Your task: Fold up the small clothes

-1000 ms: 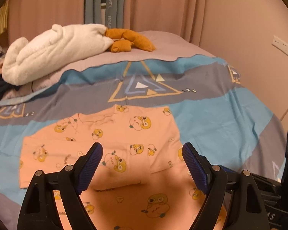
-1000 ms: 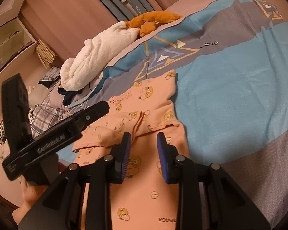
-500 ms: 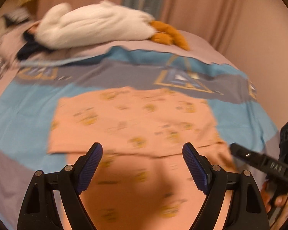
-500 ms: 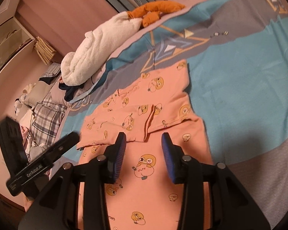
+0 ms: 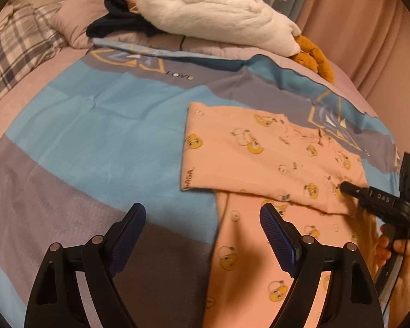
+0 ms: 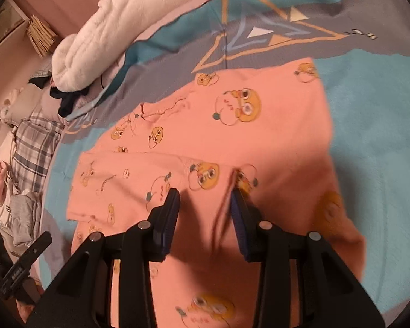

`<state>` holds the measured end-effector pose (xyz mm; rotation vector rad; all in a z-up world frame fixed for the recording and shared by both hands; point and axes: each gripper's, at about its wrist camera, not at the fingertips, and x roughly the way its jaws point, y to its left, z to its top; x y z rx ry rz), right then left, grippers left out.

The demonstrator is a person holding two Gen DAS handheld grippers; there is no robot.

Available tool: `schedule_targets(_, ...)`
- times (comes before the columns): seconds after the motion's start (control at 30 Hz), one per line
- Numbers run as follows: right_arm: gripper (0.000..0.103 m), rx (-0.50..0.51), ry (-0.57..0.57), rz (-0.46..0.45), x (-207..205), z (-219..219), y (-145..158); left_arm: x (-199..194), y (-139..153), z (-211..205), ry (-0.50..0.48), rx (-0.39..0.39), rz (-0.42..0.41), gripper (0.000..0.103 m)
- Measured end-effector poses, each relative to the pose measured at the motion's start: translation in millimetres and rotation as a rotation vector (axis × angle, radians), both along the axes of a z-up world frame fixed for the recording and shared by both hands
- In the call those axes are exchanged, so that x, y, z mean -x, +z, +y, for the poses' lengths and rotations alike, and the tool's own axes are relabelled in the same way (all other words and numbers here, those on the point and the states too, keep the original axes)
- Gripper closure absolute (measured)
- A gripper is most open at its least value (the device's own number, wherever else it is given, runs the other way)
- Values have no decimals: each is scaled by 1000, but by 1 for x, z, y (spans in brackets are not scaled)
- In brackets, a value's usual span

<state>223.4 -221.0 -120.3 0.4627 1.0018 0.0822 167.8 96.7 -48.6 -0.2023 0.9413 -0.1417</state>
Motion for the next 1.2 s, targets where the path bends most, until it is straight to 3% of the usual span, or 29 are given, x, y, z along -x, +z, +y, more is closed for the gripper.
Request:
schedule_targets(0.03,81,15,13,-9,-2,4,2,-2,-2,1,3,6,7,18)
schedule_targets(0.07,96,16,26,-16,-3,5,4,-3,-4,3,5,11,12,18)
schedule_targets(0.1,97,4,41,-25,-4,6,7,-4,-5,3,9,19,15,18)
schedule_targets(0.37,97,88,-13,-124,2,-23,62,-6,-7,9,17,35,19,18)
schedule_targets(0.53,93,171,-27,-13,-8,-42,44,-8,-9,6,11,34,26,18)
schedule_targets(0.6,86,275,-35,35,-13,-41,32,-8,-9,5,5,35,30,18)
schedule_targets(0.67,77,398,-70,32,-12,-38,31,-7,-9,4,-3,26,30,18)
schedule_targets(0.73,77,445,-82,-19,-6,-35,39,-6,-11,4,-10,24,34,18)
schedule_targets(0.87,80,357,34,-137,11,-18,49,-3,-13,3,-11,34,48,18)
schedule_targets(0.93,85,358,107,-101,13,-7,38,1,-13,1,-16,36,55,18)
schedule_targets(1.03,94,406,123,1,10,-6,10,9,-10,1,-27,29,53,18)
schedule_targets(1.1,93,381,110,-19,17,-11,9,18,-6,3,-35,29,51,18)
schedule_targets(1.2,82,291,89,-53,45,-12,28,29,-3,8,-48,46,58,18)
